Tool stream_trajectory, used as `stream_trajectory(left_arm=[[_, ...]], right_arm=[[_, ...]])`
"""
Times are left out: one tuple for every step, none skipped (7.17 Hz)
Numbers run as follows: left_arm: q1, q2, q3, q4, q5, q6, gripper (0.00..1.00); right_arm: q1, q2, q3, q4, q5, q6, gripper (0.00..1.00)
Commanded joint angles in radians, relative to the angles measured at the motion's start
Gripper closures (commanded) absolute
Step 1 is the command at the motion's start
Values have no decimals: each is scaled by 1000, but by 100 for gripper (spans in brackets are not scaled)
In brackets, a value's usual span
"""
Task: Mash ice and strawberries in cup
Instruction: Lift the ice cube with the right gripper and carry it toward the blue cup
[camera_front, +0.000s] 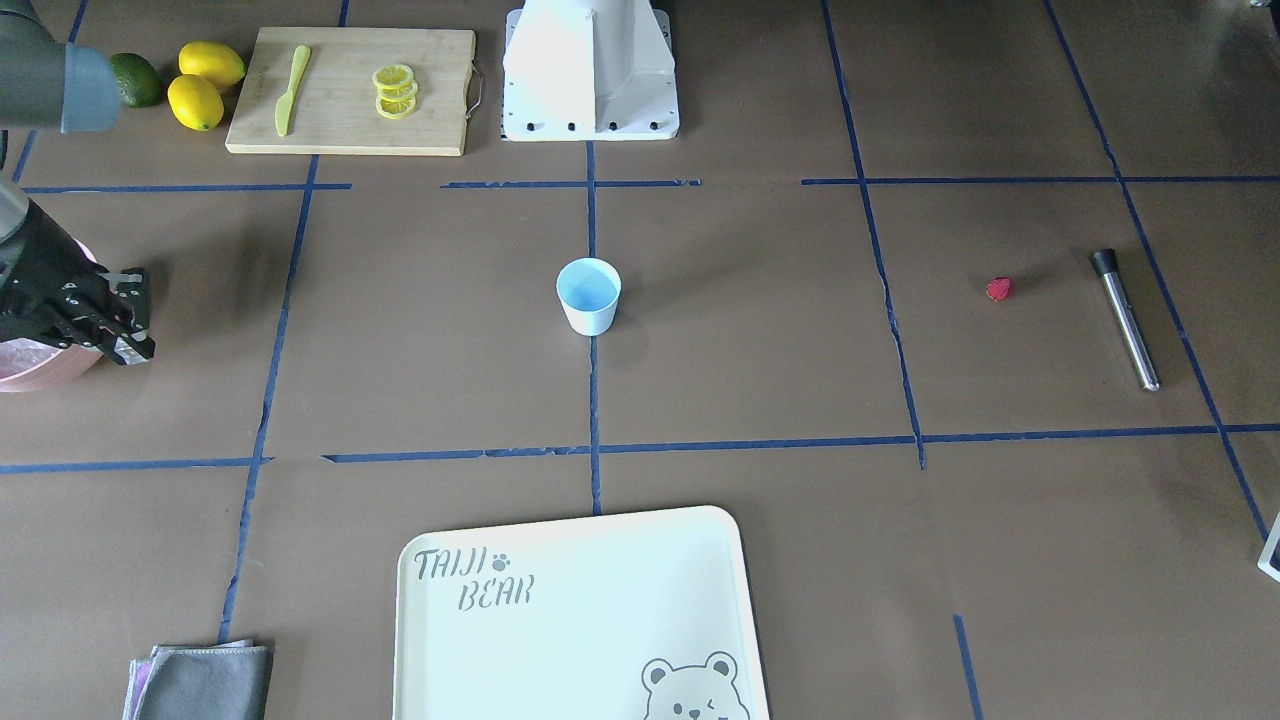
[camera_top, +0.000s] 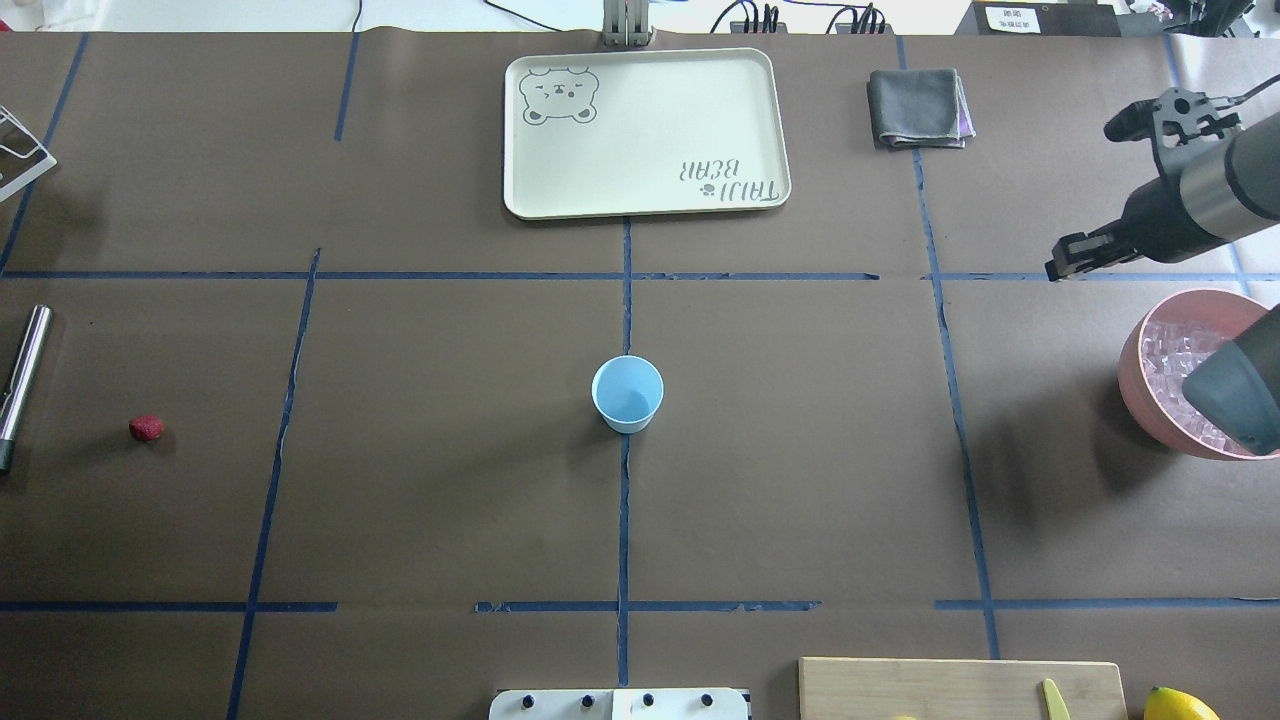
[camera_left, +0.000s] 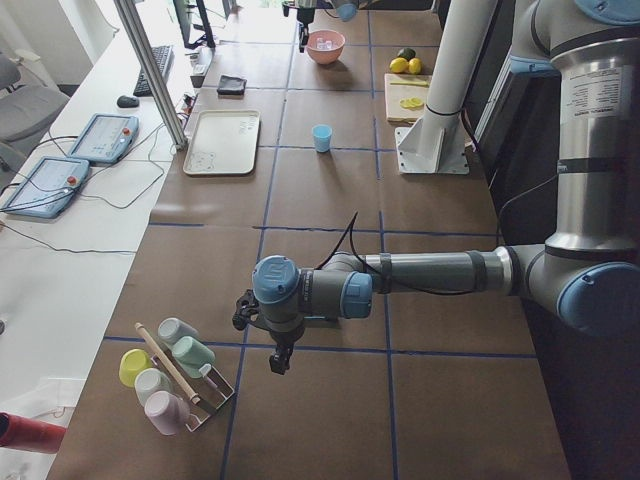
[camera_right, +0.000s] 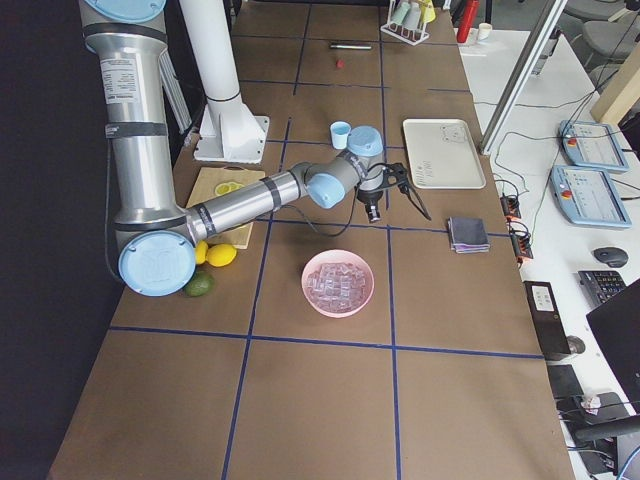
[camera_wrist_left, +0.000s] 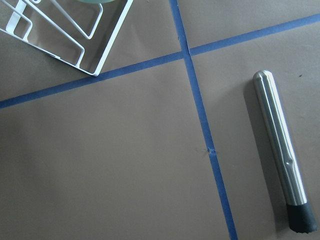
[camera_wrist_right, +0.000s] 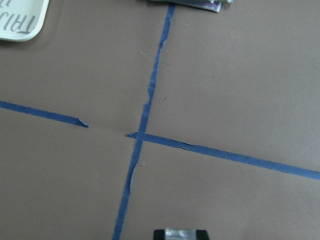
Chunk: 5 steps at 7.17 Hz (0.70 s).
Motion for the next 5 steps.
stream_trajectory(left_arm=[[0, 0, -1, -2, -5, 2, 0], [0, -2, -1, -2, -8, 0, 0], [0, -2, -1, -2, -7, 2, 0], [0, -2, -1, -2, -7, 2, 0], [0, -2, -1, -2, -8, 0, 0]], right_arm=[[-60, 180, 9, -184, -3, 23, 100], [-81, 235, 8, -218, -4, 42, 100], [-116, 271, 11, -220, -6, 117, 100], [-165, 308, 11, -220, -36, 200, 100], [-277, 346, 23, -223, -211, 389, 100]])
